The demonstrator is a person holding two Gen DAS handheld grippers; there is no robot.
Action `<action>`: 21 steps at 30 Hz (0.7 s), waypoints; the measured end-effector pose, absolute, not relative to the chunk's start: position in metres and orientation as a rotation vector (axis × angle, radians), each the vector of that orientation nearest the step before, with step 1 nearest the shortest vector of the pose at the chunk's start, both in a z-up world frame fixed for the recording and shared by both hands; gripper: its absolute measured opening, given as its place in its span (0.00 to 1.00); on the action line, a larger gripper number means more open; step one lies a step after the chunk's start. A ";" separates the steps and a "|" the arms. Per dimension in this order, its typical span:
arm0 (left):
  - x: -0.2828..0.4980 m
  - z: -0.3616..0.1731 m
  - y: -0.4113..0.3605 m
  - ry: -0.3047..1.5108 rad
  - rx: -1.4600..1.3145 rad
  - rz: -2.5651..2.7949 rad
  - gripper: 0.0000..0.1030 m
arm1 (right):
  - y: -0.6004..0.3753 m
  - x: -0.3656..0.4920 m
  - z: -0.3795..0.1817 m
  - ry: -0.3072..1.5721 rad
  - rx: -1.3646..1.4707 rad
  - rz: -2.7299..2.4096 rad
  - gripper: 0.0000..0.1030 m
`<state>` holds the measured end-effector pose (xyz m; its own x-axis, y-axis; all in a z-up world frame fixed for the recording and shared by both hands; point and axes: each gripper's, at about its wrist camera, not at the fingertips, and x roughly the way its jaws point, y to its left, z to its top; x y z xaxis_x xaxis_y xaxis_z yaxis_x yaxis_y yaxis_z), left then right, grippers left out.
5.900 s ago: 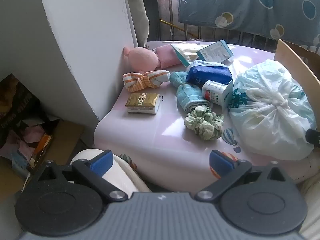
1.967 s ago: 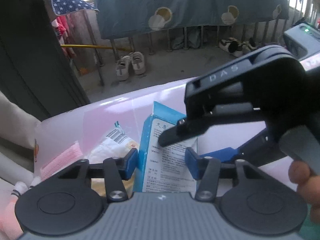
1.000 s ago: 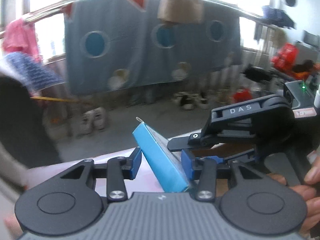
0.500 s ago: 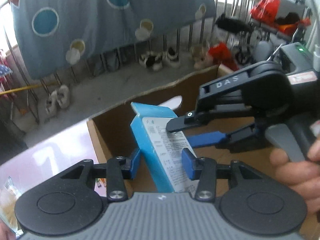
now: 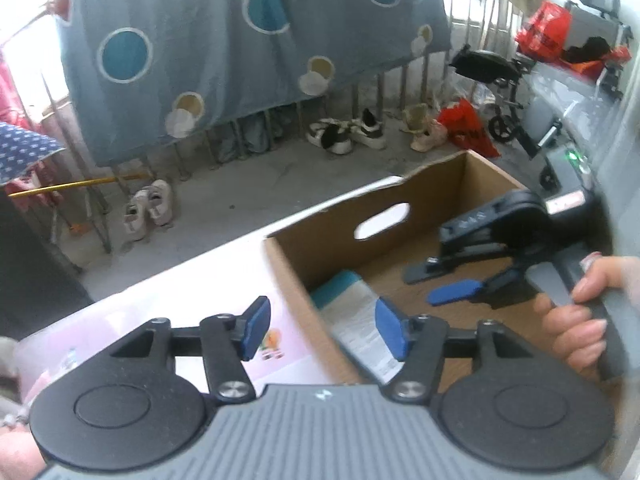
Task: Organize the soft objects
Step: 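Carry the blue box into the cardboard box and open the right gripper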
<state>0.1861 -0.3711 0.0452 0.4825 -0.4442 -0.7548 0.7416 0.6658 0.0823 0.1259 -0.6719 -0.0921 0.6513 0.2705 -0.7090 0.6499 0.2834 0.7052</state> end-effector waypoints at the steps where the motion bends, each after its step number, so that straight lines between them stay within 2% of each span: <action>1: 0.186 0.049 -0.364 0.771 0.431 -0.740 0.61 | -0.669 0.124 -0.091 0.882 1.313 -0.303 0.37; 4: 0.185 0.056 -0.337 0.757 0.441 -0.714 0.66 | -0.659 0.108 -0.088 0.887 1.331 -0.289 0.38; 12: 0.180 0.046 -0.231 0.775 0.428 -0.539 0.66 | -0.626 0.113 -0.114 0.986 1.361 -0.321 0.40; 19: 0.159 0.037 -0.142 0.771 0.391 -0.394 0.67 | -0.607 0.136 -0.114 0.988 1.332 -0.302 0.40; 21: 0.153 0.036 -0.120 0.767 0.360 -0.364 0.67 | -0.605 0.136 -0.112 0.989 1.316 -0.308 0.43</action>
